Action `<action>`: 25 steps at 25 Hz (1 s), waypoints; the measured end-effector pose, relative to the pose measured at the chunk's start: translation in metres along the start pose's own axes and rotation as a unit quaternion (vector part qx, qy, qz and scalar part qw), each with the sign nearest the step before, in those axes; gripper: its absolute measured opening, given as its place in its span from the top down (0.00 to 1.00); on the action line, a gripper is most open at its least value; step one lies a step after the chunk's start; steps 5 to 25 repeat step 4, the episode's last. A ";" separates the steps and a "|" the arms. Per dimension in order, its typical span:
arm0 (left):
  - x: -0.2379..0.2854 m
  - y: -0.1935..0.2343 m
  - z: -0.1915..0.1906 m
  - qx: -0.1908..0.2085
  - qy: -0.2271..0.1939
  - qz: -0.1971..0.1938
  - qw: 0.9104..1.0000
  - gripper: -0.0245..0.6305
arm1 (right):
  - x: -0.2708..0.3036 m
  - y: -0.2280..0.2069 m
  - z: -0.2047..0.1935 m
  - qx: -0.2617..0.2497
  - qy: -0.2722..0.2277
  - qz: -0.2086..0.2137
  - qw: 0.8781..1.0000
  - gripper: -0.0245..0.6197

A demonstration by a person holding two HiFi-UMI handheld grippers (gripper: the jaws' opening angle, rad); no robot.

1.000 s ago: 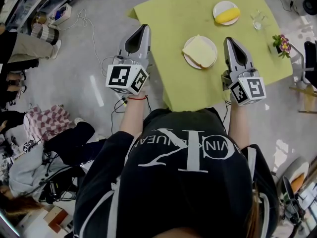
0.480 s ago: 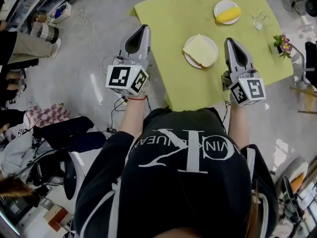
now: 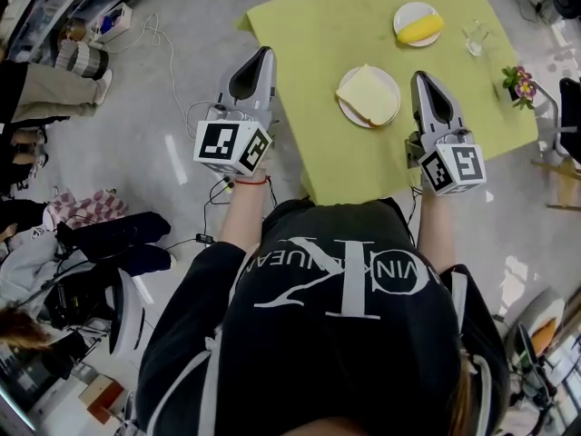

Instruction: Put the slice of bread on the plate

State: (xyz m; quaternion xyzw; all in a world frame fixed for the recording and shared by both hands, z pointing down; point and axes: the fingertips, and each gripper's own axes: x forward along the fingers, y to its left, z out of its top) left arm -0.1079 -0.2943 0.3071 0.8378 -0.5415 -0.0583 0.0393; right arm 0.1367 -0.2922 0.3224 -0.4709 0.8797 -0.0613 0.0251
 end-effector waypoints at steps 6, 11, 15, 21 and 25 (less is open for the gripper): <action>0.000 0.001 0.000 -0.001 0.001 0.001 1.000 0.95 | 0.000 0.000 -0.001 0.002 0.004 0.000 1.000 0.96; 0.000 0.001 0.000 -0.001 0.001 0.001 1.000 0.95 | 0.000 0.000 -0.001 0.002 0.004 0.000 1.000 0.96; 0.000 0.001 0.000 -0.001 0.001 0.001 1.000 0.95 | 0.000 0.000 -0.001 0.002 0.004 0.000 1.000 0.96; 0.000 0.001 0.000 -0.001 0.001 0.001 1.000 0.95 | 0.000 0.000 -0.001 0.002 0.004 0.000 1.000 0.96; 0.000 0.001 0.000 -0.001 0.001 0.001 1.000 0.95 | 0.000 0.000 -0.001 0.002 0.004 0.000 1.000 0.96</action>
